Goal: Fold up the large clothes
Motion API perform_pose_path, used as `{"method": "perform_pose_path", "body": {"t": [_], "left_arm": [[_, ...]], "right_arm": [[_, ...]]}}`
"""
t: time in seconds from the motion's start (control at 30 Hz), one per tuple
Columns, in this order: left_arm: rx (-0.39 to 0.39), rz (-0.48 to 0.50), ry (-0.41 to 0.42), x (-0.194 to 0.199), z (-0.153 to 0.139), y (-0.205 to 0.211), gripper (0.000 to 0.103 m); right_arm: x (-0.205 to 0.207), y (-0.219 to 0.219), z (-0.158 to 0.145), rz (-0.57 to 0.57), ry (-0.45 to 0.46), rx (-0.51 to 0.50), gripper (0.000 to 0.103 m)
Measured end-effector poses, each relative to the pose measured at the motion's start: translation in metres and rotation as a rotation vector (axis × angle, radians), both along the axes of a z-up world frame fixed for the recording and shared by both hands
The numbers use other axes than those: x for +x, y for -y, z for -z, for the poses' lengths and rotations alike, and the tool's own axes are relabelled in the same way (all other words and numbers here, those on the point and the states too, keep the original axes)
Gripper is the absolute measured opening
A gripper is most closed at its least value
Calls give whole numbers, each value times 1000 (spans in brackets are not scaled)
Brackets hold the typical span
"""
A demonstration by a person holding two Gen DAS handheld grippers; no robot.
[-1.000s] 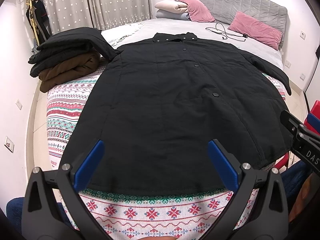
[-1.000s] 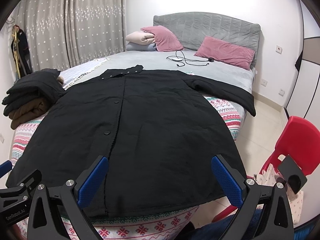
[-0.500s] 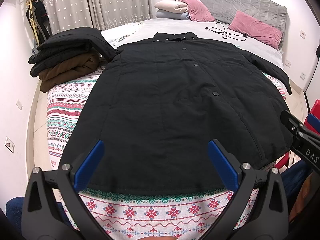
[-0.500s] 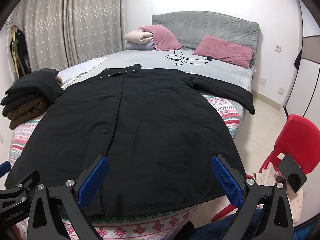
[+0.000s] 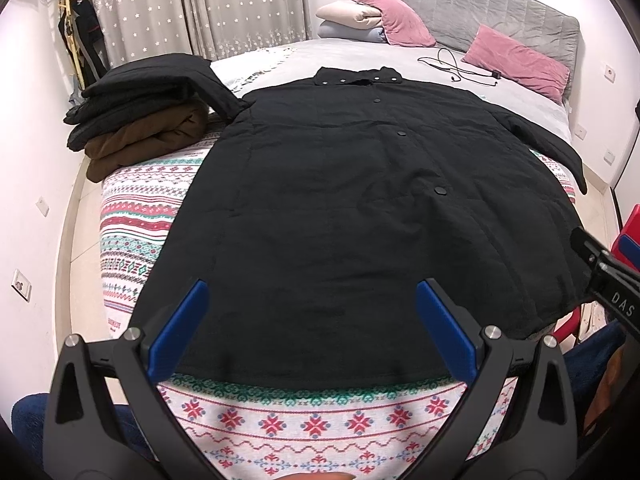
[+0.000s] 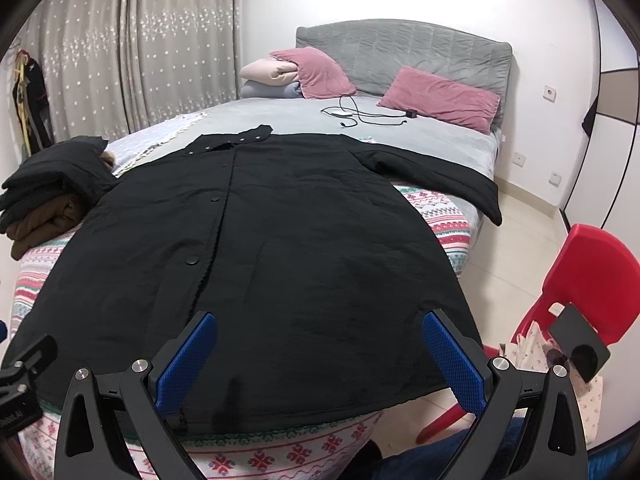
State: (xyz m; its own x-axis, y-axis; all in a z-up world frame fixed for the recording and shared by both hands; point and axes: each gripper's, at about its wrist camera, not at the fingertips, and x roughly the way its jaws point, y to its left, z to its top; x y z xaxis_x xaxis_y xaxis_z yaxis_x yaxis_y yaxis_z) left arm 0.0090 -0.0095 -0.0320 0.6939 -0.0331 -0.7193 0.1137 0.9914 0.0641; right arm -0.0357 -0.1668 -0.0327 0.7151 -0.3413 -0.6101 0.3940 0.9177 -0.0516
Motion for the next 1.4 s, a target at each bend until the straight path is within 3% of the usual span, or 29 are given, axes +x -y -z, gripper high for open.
{"method": "perform_pose_path", "body": {"t": [0.13,0.3,0.53,0.73,0.83,0.9,0.97,1.03,1.13,1.17,1.2,1.27,1.3,1.33,1.37,1.4], "left_arm": [[-17,-16,-21,2,3,-12,103],[-34,-88,-20,6,0,-42,103],[-34,-203,-22,13,1,-88,103],[-68,-275,-98,24,21,-123,103],[-71,-315,-114,28,29,-138,101],[-53,-315,-129,31,35,-142,96],[-85,-298,-168,35,44,-142,94],[-129,-269,-201,39,52,-139,93],[-117,-237,-193,39,54,-128,90],[-111,-227,-191,40,54,-125,87],[-112,-212,-191,40,54,-122,77],[-143,-173,-205,41,56,-118,57],[-144,-171,-203,40,55,-118,45],[-124,-180,-185,38,52,-117,22],[-98,-193,-160,36,48,-117,11],[-113,-197,-148,37,45,-121,12]], "right_arm": [[-5,11,5,-10,63,38,103],[-7,32,9,-9,49,37,103],[-9,102,30,56,-3,320,103],[-14,138,44,149,-33,398,103],[-14,162,62,190,-57,503,103],[-13,167,69,226,-95,502,103],[-12,173,77,256,-122,498,103],[-7,179,92,247,-157,541,103],[-3,175,100,225,-189,582,101],[-5,174,100,222,-187,587,95],[-6,174,99,216,-172,595,89],[-11,174,95,197,-129,635,47],[-15,174,93,186,-97,655,35],[-19,172,89,184,-73,651,17],[-20,171,85,192,-61,634,13],[-26,169,77,207,-34,604,11]]}}
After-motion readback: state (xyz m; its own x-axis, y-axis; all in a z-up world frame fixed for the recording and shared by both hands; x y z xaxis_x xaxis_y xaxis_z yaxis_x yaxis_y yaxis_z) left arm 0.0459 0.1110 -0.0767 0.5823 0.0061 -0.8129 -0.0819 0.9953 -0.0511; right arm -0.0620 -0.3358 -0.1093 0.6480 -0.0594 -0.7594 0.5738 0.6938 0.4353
